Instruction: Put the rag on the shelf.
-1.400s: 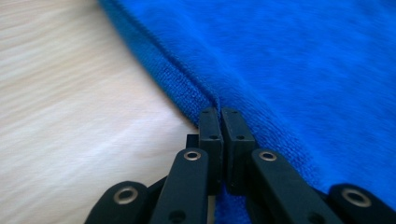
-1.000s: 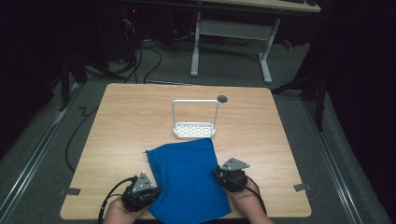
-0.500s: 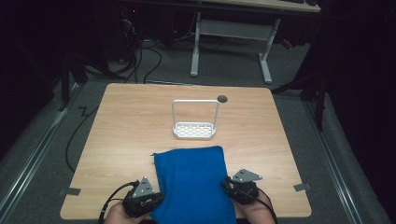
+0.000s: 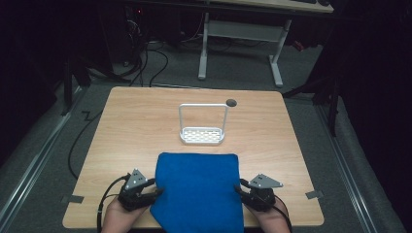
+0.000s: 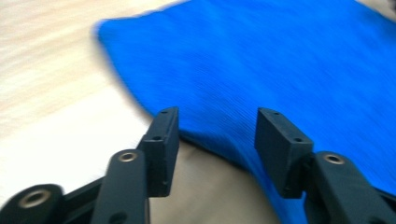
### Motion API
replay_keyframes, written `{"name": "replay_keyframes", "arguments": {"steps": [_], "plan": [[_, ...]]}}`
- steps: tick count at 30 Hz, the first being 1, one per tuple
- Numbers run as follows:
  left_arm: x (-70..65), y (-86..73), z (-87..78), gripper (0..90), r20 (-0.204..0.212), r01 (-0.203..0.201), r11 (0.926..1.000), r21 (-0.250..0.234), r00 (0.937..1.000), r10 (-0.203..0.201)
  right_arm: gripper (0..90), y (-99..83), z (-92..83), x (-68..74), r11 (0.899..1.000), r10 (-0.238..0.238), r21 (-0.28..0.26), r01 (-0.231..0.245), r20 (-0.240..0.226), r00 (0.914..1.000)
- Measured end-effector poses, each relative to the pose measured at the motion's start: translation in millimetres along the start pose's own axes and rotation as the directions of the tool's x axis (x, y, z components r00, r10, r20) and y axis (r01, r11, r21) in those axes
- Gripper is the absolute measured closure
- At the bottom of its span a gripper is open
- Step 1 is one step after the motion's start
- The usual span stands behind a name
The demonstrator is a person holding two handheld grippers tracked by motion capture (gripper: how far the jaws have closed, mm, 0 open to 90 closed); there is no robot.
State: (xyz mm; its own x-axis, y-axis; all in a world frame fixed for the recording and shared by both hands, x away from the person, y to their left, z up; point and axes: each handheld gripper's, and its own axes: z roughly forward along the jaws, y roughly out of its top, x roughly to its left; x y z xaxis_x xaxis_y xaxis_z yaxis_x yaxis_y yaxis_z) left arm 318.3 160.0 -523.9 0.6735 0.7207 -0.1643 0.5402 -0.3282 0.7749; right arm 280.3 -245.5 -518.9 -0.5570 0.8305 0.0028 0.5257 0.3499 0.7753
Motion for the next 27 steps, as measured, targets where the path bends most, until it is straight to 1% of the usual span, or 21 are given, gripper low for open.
{"name": "replay_keyframes", "arguments": {"steps": [1,2,3,4,6,8,9,12,14,16,17,18,19,20,21,23,24,26,27], "plan": [[0.0,0.0,0.0,48.3,0.0,0.0,1.0,0.0,1.0,0.0,64.4,0.0,0.0,0.0,1.0,0.0,0.0,0.0,0.0,1.0],[5.0,2.6,2.0,47.4,0.005,0.026,0.9996,-0.008,0.9997,-0.026,64.6,-0.3,0.1,-2.1,1.0,0.01,-0.002,-0.01,-0.001,0.9999],[9.3,5.0,3.9,47.4,0.005,0.049,0.9987,-0.015,0.9988,-0.049,64.6,-0.3,0.1,-2.1,1.0,0.01,-0.002,-0.01,-0.001,0.9999],[13.1,7.5,6.3,45.8,0.001,0.059,0.9981,-0.018,0.9982,-0.059,64.8,-0.6,0.0,-3.8,1.0,0.015,-0.006,-0.015,-0.001,0.9999],[19.9,13.2,13.0,45.7,-0.027,0.069,0.9975,-0.019,0.9972,-0.069,64.9,-0.6,-0.4,-4.2,1.0,0.019,-0.005,-0.019,-0.001,0.9998],[28.6,22.7,22.1,45.8,-0.064,0.071,0.9974,-0.012,0.9954,-0.071,64.9,-0.7,-0.6,-5.1,1.0,0.021,-0.008,-0.021,-0.002,0.9998],[33.5,28.5,26.8,46.1,-0.086,0.073,0.9972,-0.012,0.9935,-0.074,64.6,-0.7,-0.7,-5.2,1.0,0.022,-0.009,-0.022,-0.002,0.9998],[46.4,45.8,42.8,47.1,-0.106,0.099,0.9951,-0.009,0.9894,-0.099,62.8,-0.6,0.1,-4.7,1.0,0.017,-0.007,-0.017,-0.002,0.9999],[49.6,54.7,54.2,48.4,-0.117,0.096,0.9953,0.015,0.9887,-0.094,61.4,-0.3,0.7,-3.6,1.0,0.008,-0.006,-0.008,0.001,1.0],[49.7,59.2,65.0,49.0,-0.142,0.082,0.9952,0.054,0.9871,-0.074,61.7,-0.4,0.8,-3.5,1.0,0.006,-0.005,-0.006,0.002,1.0],[50.2,58.9,68.0,50.2,-0.15,0.088,0.9947,0.053,0.9856,-0.079,62.9,-0.5,1.1,-3.8,1.0,0.006,-0.005,-0.006,-0.001,1.0],[50.5,57.9,69.9,55.5,-0.147,0.098,0.9942,0.043,0.9849,-0.091,64.1,-0.8,1.5,-5.5,1.0,0.017,-0.006,-0.017,-0.003,0.9998],[50.5,57.9,69.9,61.1,-0.147,0.098,0.9942,0.043,0.9849,-0.091,64.1,-0.8,1.5,-5.5,1.0,0.017,-0.006,-0.017,-0.003,0.9998],[49.1,57.5,70.0,68.3,-0.153,0.09,0.995,0.044,0.9848,-0.082,66.0,-0.6,1.7,-7.8,1.0,0.03,-0.008,-0.03,-0.003,0.9996],[47.1,57.1,69.9,68.3,-0.152,0.076,0.9958,0.05,0.9861,-0.068,66.0,-0.6,1.7,-7.8,1.0,0.03,-0.008,-0.03,-0.003,0.9996],[41.8,56.8,69.0,76.5,-0.143,0.053,0.9962,0.07,0.9888,-0.043,68.0,0.1,1.9,-9.8,0.999,0.041,-0.014,-0.041,0.007,0.9991],[38.9,56.5,68.2,83.6,-0.135,0.042,0.9958,0.082,0.9904,-0.03,66.7,1.6,3.8,-12.9,0.998,0.054,-0.021,-0.053,0.006,0.9985],[33.4,54.5,66.4,84.8,-0.131,0.016,0.9956,0.093,0.9914,-0.003,66.3,2.9,5.5,-14.1,0.998,0.055,-0.023,-0.055,0.011,0.9984],[31.7,52.7,65.5,85.8,-0.128,0.009,0.9961,0.088,0.9918,0.002,65.5,4.8,7.9,-15.9,0.998,0.051,-0.025,-0.051,0.017,0.9985]]}}
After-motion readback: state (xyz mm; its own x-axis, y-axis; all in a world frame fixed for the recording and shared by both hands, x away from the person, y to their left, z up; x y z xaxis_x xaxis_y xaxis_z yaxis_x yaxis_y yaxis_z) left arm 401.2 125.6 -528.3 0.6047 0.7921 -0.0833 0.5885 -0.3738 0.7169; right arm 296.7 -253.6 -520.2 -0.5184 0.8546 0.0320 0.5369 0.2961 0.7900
